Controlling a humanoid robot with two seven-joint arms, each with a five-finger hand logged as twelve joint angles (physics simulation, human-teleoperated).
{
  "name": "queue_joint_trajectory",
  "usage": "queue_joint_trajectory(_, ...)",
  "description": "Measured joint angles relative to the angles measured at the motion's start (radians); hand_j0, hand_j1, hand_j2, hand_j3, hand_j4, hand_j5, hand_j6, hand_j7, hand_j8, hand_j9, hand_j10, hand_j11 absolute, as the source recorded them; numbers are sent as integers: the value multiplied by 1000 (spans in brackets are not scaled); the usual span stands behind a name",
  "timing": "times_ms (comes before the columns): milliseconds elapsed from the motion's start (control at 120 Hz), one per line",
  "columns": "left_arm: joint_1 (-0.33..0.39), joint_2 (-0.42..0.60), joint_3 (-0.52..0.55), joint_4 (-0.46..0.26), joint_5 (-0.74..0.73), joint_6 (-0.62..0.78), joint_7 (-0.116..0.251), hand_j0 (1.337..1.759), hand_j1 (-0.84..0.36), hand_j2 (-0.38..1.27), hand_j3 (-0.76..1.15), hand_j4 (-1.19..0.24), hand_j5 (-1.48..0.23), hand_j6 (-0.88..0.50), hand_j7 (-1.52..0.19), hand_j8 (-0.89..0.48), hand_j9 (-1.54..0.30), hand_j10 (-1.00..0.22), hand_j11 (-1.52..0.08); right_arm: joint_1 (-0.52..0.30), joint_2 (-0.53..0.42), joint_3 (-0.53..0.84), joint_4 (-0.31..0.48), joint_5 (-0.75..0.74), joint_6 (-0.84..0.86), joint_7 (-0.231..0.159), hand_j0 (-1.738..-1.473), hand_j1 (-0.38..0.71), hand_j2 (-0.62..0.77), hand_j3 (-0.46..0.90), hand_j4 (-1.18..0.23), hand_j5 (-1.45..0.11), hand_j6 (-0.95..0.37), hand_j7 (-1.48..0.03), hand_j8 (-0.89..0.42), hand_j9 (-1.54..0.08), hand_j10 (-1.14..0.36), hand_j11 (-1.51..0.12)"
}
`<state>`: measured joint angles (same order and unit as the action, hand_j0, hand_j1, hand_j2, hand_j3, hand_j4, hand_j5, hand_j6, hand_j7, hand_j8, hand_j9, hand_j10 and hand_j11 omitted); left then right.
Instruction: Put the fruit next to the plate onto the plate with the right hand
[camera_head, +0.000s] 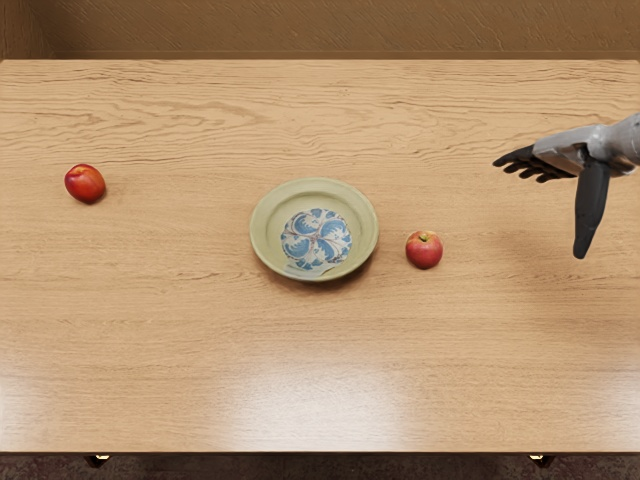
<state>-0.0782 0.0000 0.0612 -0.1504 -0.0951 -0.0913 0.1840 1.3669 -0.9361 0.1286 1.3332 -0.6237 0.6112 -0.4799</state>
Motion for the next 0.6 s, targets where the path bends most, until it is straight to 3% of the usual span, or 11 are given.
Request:
queue_joint_trajectory(175,0,0,0,0,0,0,0,1658,349,0,0,0,0,0,0,0,0,0,0,7,1,1,1,0,0,-2,-1658,-349,0,0,-5,-1,-7,0,-6,0,-4,0)
queue_joint_trajectory(267,0,0,0,0,0,0,0,1658,349,0,0,0,0,0,0,0,0,0,0,28,9,6,18,10,0,-70,-1658,-349,0,0,-5,-1,-7,0,-6,0,-4,0)
queue_joint_trajectory(342,0,0,0,0,0,0,0,1658,349,0,0,0,0,0,0,0,0,0,0,44,16,24,44,51,0,-101,-1658,-349,0,0,-5,-1,-7,0,-6,0,-4,0)
queue_joint_trajectory(600,0,0,0,0,0,0,0,1658,349,0,0,0,0,0,0,0,0,0,0,53,42,57,89,68,0,-128,-1658,-349,0,0,-5,-1,-6,0,-5,0,-4,0)
